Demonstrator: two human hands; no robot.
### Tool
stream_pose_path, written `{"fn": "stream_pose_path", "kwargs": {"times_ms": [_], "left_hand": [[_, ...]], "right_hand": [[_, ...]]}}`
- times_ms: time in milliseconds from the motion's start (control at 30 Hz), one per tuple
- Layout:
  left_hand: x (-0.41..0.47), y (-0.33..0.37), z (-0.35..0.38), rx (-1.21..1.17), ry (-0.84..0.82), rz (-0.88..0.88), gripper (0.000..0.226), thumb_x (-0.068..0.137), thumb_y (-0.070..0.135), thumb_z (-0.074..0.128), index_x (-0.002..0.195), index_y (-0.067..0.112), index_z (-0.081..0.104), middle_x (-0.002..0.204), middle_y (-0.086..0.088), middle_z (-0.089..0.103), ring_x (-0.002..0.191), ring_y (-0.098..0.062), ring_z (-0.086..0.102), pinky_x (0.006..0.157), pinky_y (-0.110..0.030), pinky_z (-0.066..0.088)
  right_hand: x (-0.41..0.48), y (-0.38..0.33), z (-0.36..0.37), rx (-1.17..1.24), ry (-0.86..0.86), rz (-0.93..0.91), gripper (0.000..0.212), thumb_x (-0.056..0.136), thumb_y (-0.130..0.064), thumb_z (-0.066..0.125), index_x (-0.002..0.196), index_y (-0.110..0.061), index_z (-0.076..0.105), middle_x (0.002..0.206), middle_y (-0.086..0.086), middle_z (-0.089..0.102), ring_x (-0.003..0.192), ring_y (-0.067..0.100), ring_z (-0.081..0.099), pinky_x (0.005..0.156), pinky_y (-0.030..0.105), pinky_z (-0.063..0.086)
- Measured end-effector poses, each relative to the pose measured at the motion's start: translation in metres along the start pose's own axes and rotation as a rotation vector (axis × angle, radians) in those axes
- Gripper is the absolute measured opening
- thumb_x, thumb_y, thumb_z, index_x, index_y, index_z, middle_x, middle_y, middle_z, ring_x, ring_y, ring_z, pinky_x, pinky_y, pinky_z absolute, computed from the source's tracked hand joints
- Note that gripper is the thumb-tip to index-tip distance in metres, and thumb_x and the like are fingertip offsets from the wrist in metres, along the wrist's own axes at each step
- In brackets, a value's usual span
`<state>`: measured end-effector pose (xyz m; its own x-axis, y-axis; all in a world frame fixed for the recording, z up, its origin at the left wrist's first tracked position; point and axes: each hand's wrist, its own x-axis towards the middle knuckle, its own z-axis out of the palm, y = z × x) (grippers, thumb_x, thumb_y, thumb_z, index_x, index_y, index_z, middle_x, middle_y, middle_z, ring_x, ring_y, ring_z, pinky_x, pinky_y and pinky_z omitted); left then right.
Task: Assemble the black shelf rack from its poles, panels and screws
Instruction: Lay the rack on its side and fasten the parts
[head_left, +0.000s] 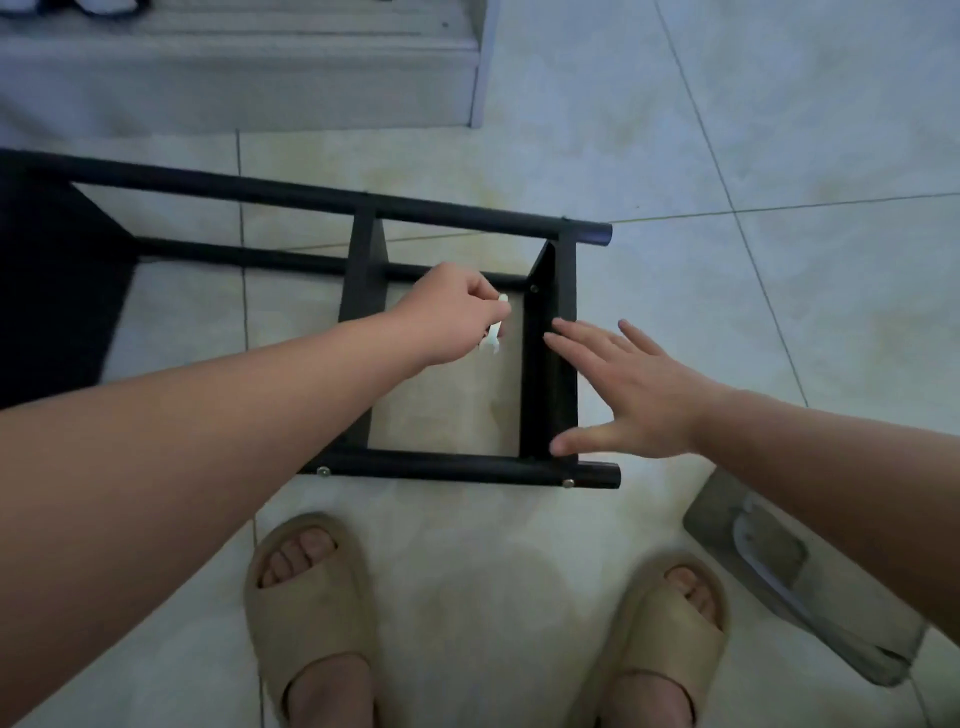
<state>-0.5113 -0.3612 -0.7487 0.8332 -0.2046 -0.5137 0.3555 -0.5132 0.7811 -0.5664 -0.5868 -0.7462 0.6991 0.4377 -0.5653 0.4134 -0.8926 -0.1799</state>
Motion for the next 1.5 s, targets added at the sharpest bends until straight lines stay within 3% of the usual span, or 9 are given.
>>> {"fn": "stream_pose_path", "kwargs": {"times_ms": [133, 233, 333, 500, 633, 800, 1133, 1333, 1500], "left_hand": [[0.018, 0.038, -0.017, 0.182, 0.078, 0.098, 0.021, 0.096, 0.022, 0.053, 0.078, 0.014, 0.061, 0.075, -0.009, 0.073, 0.062, -0.022, 0.056, 0.062, -0.029, 0.040], [0.045, 0.059, -0.019, 0.380, 0.142, 0.108, 0.021, 0.098, 0.023, 0.046, 0.078, 0.019, 0.051, 0.087, -0.009, 0.067, 0.094, -0.032, 0.060, 0.066, -0.033, 0.037], [0.079, 0.065, -0.021, 0.561, 0.159, 0.092, 0.010, 0.099, 0.022, 0.043, 0.096, 0.017, 0.051, 0.102, -0.008, 0.059, 0.103, -0.034, 0.053, 0.080, -0.037, 0.039], [0.126, 0.046, -0.032, 0.709, 0.098, 0.002, 0.012, 0.099, 0.015, 0.039, 0.089, 0.009, 0.043, 0.094, -0.009, 0.053, 0.077, -0.028, 0.049, 0.068, -0.034, 0.036], [0.135, 0.039, -0.036, 0.710, 0.103, 0.030, 0.027, 0.102, 0.023, 0.038, 0.119, 0.005, 0.049, 0.098, -0.009, 0.052, 0.098, -0.034, 0.058, 0.077, -0.036, 0.040], [0.079, 0.047, -0.028, 0.754, 0.062, 0.131, 0.024, 0.105, 0.024, 0.033, 0.112, 0.009, 0.049, 0.080, 0.002, 0.043, 0.094, -0.032, 0.057, 0.087, -0.043, 0.046], [-0.085, 0.079, -0.011, 0.785, 0.079, 0.298, 0.008, 0.103, 0.015, 0.034, 0.105, 0.014, 0.041, 0.083, 0.004, 0.053, 0.090, -0.030, 0.052, 0.093, -0.045, 0.035], [-0.153, 0.061, 0.015, 0.797, 0.052, 0.266, 0.008, 0.101, 0.012, 0.034, 0.106, 0.012, 0.040, 0.080, 0.004, 0.057, 0.083, -0.026, 0.055, 0.090, -0.044, 0.035], [-0.191, 0.034, 0.039, 0.789, 0.197, 0.307, 0.009, 0.100, 0.011, 0.034, 0.103, 0.017, 0.040, 0.071, 0.005, 0.056, 0.074, -0.022, 0.053, 0.089, -0.041, 0.034]], "right_hand": [[0.021, 0.010, -0.049, 0.147, 0.215, 0.136, 0.083, 0.093, -0.061, 0.055, 0.159, -0.023, 0.023, 0.158, 0.004, 0.040, 0.143, 0.027, 0.038, 0.116, 0.040, 0.028], [0.051, 0.023, -0.075, 0.155, 0.271, 0.221, 0.076, 0.094, -0.048, 0.062, 0.157, -0.025, 0.027, 0.157, 0.003, 0.041, 0.142, 0.027, 0.037, 0.113, 0.043, 0.031], [0.082, 0.037, -0.084, 0.128, 0.247, 0.294, 0.082, 0.091, -0.049, 0.066, 0.158, -0.025, 0.025, 0.158, 0.003, 0.037, 0.145, 0.028, 0.032, 0.114, 0.044, 0.028], [0.116, 0.057, -0.081, 0.181, 0.089, 0.319, 0.089, 0.087, -0.056, 0.071, 0.158, -0.027, 0.025, 0.151, 0.004, 0.042, 0.140, 0.029, 0.037, 0.110, 0.044, 0.032], [0.117, 0.057, -0.084, 0.228, 0.101, 0.311, 0.093, 0.076, -0.058, 0.081, 0.151, -0.024, 0.037, 0.135, 0.005, 0.051, 0.124, 0.030, 0.048, 0.092, 0.039, 0.042], [0.066, 0.037, -0.083, 0.336, 0.153, 0.344, 0.079, 0.066, -0.053, 0.089, 0.130, -0.021, 0.055, 0.116, 0.001, 0.052, 0.106, 0.022, 0.045, 0.080, 0.034, 0.039], [-0.090, -0.050, -0.068, 0.307, 0.350, 0.355, 0.063, 0.071, -0.047, 0.088, 0.108, -0.023, 0.042, 0.108, -0.006, 0.046, 0.094, 0.024, 0.054, 0.078, 0.040, 0.049], [-0.150, -0.099, -0.017, 0.257, 0.436, 0.370, 0.052, 0.085, -0.040, 0.078, 0.118, -0.015, 0.047, 0.116, -0.001, 0.047, 0.097, 0.025, 0.056, 0.069, 0.036, 0.042], [-0.178, -0.122, 0.013, 0.177, 0.486, 0.371, 0.047, 0.089, -0.039, 0.074, 0.117, -0.013, 0.046, 0.113, 0.002, 0.047, 0.094, 0.025, 0.055, 0.065, 0.035, 0.039]]}}
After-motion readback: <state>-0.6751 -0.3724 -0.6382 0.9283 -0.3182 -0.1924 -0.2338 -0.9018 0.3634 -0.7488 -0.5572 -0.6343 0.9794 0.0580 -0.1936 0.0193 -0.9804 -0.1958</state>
